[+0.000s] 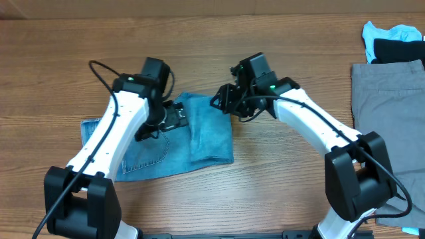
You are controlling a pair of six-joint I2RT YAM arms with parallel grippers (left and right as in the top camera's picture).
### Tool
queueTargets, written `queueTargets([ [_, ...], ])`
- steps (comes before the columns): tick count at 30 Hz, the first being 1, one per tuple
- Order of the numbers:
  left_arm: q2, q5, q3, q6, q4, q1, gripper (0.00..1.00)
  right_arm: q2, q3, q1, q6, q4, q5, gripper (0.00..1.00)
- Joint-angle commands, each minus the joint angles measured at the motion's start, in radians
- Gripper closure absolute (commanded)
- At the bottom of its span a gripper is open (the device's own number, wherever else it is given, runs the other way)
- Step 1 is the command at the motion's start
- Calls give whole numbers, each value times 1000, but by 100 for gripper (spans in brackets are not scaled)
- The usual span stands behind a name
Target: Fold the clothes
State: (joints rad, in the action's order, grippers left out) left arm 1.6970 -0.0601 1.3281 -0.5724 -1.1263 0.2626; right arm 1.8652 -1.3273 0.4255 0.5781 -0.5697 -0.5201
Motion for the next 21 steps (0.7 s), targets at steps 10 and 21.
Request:
queueTargets([
  [10,-30,-18,-3,12,158,212,44,-36,-9,-42,-63,-76,65,61],
  [21,60,-19,-3,13,251,222,85,-36,-9,-59,-63,-219,47,88],
])
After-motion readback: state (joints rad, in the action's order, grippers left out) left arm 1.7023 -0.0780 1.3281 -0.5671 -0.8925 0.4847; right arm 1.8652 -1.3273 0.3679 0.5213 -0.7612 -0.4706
